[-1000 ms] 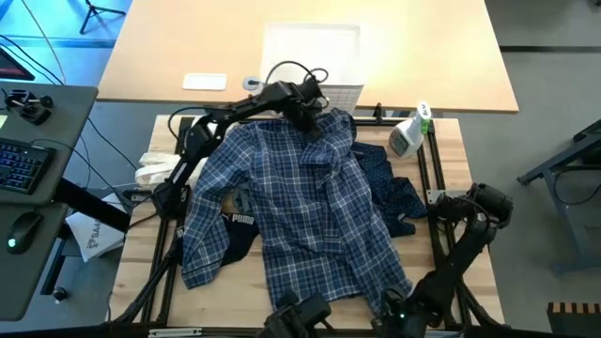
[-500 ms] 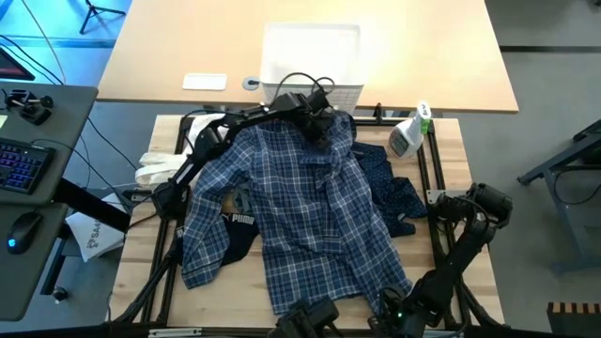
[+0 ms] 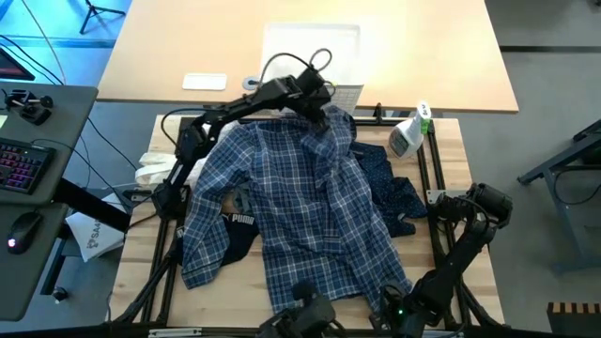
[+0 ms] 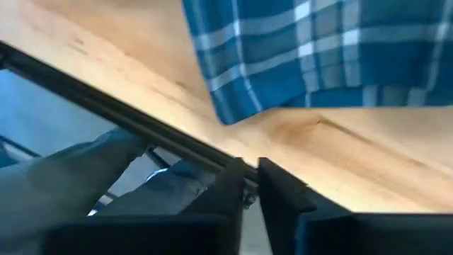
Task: Fold Laundry from Bin
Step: Fold the checkered blue polo
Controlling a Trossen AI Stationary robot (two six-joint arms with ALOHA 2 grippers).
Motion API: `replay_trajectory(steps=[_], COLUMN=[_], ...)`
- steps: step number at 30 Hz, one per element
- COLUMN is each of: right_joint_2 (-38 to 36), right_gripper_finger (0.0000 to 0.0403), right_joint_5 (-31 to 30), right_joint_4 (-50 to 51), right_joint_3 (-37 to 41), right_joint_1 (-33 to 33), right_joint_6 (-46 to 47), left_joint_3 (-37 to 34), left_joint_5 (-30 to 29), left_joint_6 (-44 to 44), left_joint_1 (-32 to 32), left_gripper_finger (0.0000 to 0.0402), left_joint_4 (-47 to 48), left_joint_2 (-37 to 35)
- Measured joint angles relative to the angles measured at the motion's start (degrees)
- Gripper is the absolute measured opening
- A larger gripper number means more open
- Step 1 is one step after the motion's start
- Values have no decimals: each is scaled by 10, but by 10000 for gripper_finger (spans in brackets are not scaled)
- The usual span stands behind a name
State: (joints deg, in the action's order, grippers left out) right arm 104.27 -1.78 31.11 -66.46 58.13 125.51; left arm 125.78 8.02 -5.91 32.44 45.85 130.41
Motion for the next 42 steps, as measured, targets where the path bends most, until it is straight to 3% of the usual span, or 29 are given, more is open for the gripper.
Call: replay_trajectory(steps=[4,12,19,23,31,37,42], right_joint_2=[0,0,0,0,-2,-55,-97], right_gripper_finger=[9,3,1,1,0,0,0], right_joint_5=[-15,-42,-57,-91,-90,-201,-214], right_joint_4=[19,21,49,68,53,73,162], right_joint_3=[0,0,-27,-28,-21,-39,-25], right_joint_1=[0,0,-12,-21,-28,-3,-32], right_joint_6=[0,-10,-27,-35,-61,-29,-11], left_joint_3=[0,0,-3,-3,-3,-3,-3], left_joint_5=[-40,-48,-113,-114,-108,-93,-96], left_joint_6=[-34,-91,-150,-156,-158,-187,-184], left_joint_1=[11,28,39,48,55,42,32], left_gripper_finger=[1,0,0,0,0,0,1], left_joint_4=[-19,-107,-124,-117,-92,-82,-47], left_joint_2=[-23,-47,-47,-45,-37,-37,-37])
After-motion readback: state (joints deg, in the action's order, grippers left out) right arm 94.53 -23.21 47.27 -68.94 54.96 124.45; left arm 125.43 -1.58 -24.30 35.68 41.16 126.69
